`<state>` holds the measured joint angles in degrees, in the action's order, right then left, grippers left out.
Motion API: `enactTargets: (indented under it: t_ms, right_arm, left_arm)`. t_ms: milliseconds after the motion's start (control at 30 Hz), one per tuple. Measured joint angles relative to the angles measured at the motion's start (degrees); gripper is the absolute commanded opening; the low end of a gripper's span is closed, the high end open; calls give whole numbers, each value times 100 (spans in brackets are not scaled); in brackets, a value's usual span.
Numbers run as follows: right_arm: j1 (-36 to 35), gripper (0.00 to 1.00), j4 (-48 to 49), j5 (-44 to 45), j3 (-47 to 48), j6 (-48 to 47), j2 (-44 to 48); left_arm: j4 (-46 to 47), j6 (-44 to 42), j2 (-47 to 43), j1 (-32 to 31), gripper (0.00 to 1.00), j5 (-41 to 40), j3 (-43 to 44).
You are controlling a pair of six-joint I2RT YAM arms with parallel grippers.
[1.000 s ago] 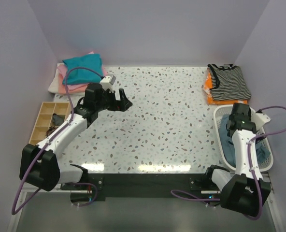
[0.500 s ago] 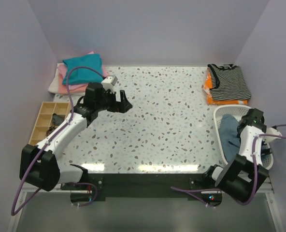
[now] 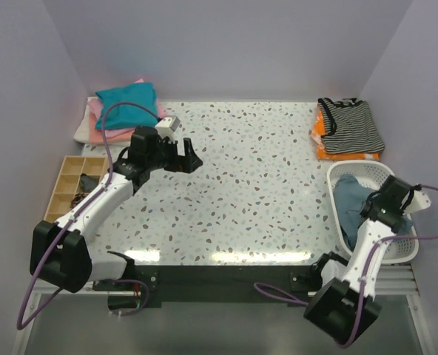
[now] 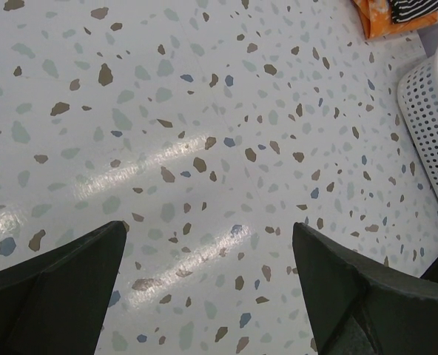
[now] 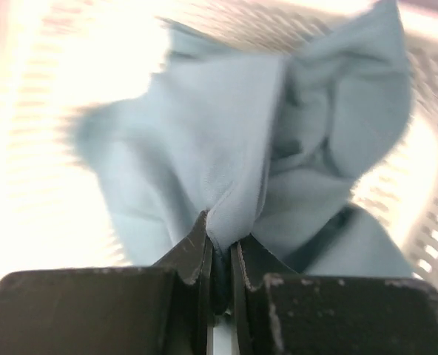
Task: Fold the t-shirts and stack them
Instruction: Grab crumpled tshirt from bin with the right arm, then move the tshirt to the center of the board
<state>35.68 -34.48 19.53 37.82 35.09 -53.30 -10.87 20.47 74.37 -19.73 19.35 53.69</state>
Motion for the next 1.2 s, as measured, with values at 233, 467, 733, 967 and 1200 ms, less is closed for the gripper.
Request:
enactTargets:
  t_ms: [233,467,733,967,1200]
  right_arm:
    - [-111,0,-131,-1639,1580,-570,1193]
    - [-162,0,192,-3359,2455,-531,1198]
    - [-170,0,1032,-5482,4717,-151,450]
    - [-188,0,4284,-7064,5462,2424,2]
    - [-197,0,6446,-7440,4846,4271,413]
  left_arm:
    - [393,179,28,-35,100,133,-98]
    - [619,299,166,-98,100,186,-109]
    - [649,299,289,-98,100,55,-24]
    - [538,321,192,-98,100,-610,85]
    - [518,662,-389,-98,100,-1375,28]
